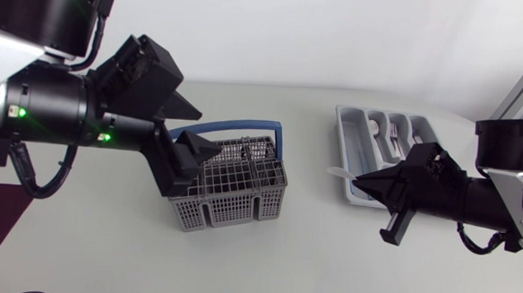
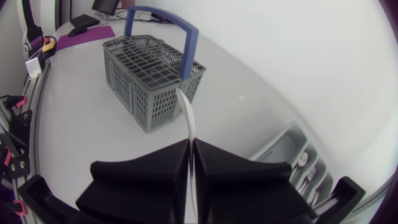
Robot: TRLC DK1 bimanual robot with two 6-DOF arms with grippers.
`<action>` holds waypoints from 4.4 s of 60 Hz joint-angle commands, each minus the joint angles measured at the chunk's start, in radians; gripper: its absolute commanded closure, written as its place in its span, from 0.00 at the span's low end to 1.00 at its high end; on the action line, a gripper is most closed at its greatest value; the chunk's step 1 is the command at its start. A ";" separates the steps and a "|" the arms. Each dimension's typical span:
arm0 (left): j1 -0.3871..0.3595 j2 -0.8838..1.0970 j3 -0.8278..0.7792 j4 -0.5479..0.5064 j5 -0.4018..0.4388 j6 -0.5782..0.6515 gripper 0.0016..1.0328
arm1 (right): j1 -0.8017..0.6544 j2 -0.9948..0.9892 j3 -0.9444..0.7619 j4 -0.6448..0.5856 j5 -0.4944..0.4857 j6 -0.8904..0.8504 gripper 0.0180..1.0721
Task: Unload the cutlery basket into the drawer organizer.
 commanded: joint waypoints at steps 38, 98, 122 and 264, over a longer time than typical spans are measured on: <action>-0.079 -0.095 -0.146 0.002 -0.097 0.104 0.04 | -0.517 0.617 0.337 -0.219 -0.154 -0.577 0.94; -0.136 -0.133 -0.177 -0.001 -0.141 0.098 0.04 | -0.531 0.848 0.523 -0.292 -0.051 -0.904 0.07; -0.094 -0.221 -0.258 -0.020 -0.164 0.104 0.04 | -0.404 0.561 0.403 -0.302 -0.106 -0.610 0.04; 0.341 0.344 -0.210 0.316 0.014 0.137 0.78 | 0.389 0.526 0.263 0.165 0.216 0.239 0.95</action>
